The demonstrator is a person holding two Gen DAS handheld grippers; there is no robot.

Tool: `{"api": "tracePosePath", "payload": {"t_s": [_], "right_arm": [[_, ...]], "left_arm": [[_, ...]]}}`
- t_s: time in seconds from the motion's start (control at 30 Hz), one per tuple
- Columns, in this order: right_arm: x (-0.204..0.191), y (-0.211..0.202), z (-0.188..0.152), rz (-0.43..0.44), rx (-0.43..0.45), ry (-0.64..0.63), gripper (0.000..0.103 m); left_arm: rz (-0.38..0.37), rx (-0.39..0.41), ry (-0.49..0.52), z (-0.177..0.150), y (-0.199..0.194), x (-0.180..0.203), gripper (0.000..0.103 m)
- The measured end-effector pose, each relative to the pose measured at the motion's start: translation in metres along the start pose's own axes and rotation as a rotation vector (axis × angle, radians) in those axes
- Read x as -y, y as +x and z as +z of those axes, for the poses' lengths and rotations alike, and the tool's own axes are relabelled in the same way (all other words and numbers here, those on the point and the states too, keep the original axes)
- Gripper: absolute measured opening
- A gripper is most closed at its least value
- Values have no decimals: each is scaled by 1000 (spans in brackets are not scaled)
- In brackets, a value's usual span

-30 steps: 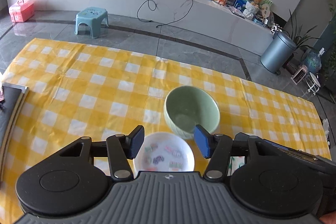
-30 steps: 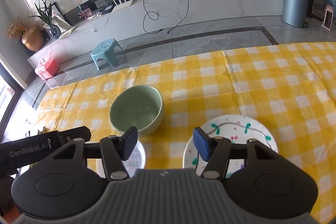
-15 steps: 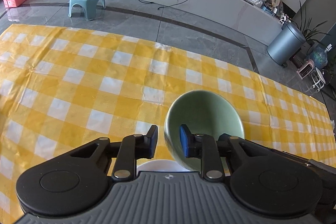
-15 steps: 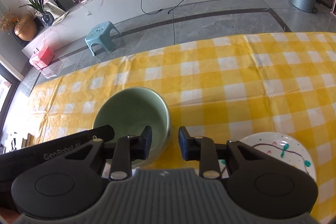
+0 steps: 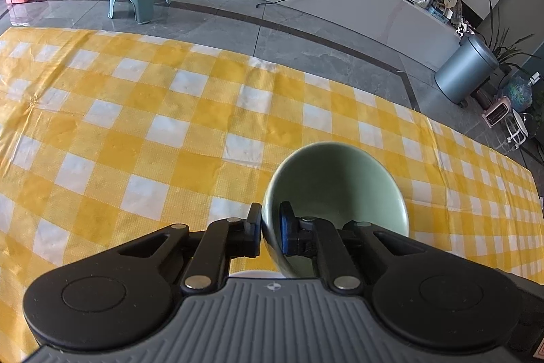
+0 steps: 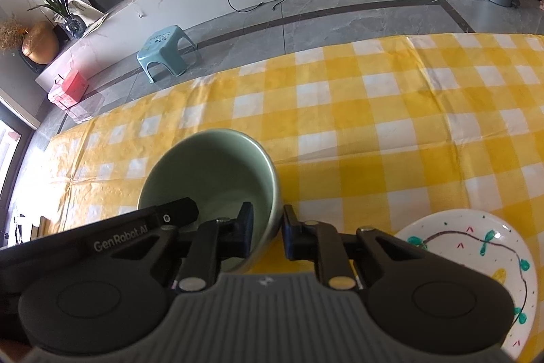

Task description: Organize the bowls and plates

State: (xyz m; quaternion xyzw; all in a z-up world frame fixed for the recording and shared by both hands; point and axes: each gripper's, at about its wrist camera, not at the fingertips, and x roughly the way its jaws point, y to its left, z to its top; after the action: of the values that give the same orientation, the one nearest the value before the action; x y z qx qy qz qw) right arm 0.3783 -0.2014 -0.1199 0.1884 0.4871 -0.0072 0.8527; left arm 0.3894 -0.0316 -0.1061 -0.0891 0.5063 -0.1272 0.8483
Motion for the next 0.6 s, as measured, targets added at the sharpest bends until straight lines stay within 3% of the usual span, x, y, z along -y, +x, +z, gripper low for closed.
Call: {"api": "tracePosePath", "payload": {"t_s": [0.27,0.6], "right_arm": [[-5,-14,-4,-27,21,-7,12],[-14,-83,-25,30,76,21,11]], "left_arm": [[-11,6,1,-3,-13,3,9],[25,86,12,-25,-86,17,9]]}}
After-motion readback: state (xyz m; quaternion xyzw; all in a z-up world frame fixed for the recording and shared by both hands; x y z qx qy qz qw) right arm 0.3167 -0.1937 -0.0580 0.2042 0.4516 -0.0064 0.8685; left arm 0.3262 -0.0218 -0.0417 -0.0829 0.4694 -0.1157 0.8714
